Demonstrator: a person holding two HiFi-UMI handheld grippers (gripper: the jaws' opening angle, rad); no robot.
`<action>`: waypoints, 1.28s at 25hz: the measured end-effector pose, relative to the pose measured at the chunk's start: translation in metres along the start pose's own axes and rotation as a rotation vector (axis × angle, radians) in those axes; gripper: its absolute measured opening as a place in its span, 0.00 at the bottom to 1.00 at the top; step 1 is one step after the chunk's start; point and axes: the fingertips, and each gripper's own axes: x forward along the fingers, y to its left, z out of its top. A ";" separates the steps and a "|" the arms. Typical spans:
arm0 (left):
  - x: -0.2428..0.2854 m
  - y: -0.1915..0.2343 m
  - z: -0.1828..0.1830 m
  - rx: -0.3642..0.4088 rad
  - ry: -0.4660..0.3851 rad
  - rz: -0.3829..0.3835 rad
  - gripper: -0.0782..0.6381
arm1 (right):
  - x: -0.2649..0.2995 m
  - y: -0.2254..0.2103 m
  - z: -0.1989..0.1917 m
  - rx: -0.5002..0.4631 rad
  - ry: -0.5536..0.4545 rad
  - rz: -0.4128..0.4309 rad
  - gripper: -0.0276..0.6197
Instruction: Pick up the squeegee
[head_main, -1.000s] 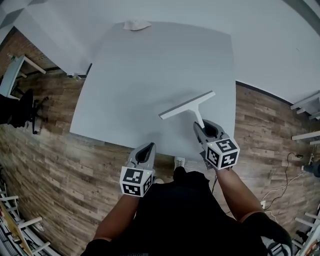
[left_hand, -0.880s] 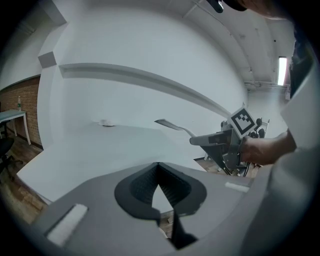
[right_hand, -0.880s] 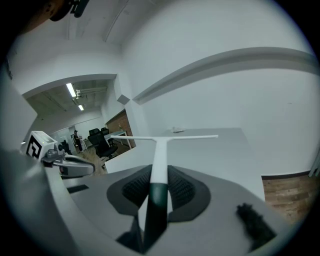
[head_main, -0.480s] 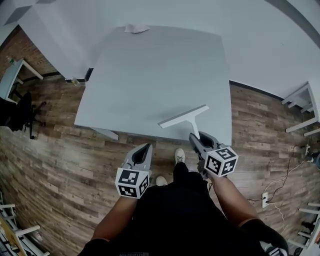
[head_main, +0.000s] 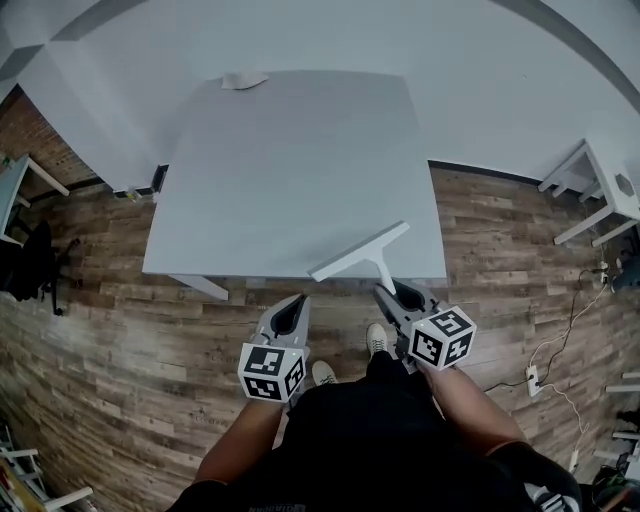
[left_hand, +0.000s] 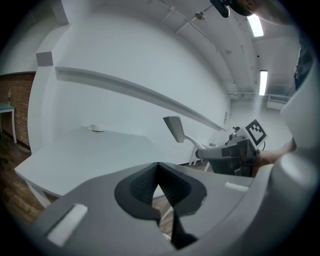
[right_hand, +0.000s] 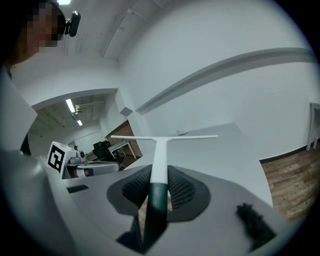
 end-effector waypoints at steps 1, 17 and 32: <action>0.000 -0.002 0.002 -0.009 -0.005 -0.001 0.12 | -0.004 0.001 0.003 0.002 -0.008 0.002 0.19; 0.022 -0.065 0.026 0.015 -0.080 0.069 0.12 | -0.057 -0.020 0.002 -0.046 -0.011 0.119 0.19; 0.057 -0.114 0.016 0.051 -0.006 0.089 0.12 | -0.090 -0.082 -0.011 -0.008 -0.006 0.106 0.19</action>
